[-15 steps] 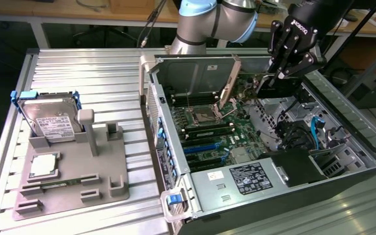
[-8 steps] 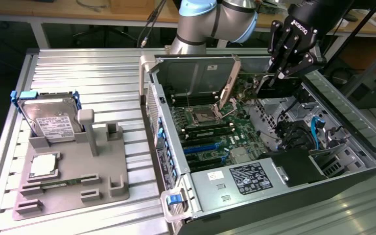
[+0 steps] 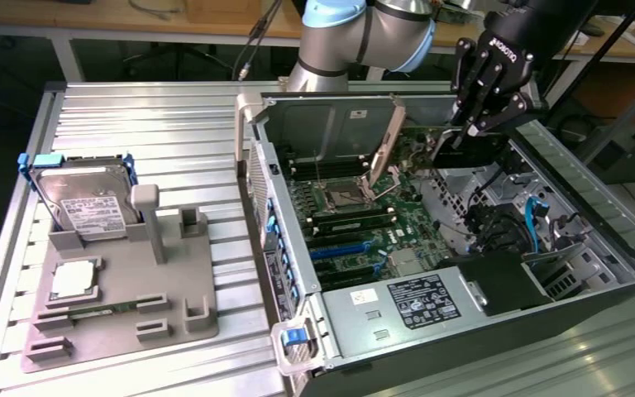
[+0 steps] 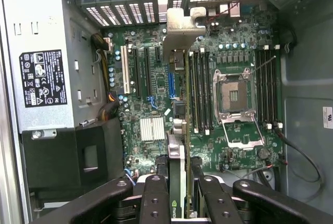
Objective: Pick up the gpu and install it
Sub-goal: 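Insert the gpu into the slot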
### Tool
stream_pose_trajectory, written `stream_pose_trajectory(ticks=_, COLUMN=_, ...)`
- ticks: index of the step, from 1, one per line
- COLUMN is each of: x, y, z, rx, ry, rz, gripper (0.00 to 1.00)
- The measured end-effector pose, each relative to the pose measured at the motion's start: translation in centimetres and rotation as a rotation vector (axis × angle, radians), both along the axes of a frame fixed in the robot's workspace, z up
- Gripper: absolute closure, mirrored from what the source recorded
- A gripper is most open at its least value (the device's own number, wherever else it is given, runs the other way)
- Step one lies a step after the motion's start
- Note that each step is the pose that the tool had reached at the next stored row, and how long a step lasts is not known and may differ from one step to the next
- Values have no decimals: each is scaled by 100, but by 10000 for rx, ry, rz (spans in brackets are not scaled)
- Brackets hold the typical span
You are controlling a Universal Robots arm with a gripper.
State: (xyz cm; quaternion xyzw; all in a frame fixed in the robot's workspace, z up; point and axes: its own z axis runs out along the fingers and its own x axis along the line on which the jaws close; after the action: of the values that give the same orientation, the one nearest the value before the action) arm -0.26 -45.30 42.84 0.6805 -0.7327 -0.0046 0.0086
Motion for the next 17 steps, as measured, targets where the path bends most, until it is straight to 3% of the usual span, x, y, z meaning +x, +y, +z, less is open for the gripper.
stream_pose_trajectory(ticks=17, x=0, y=0, z=-189, rx=-15, ry=-32, rz=1, gripper=73)
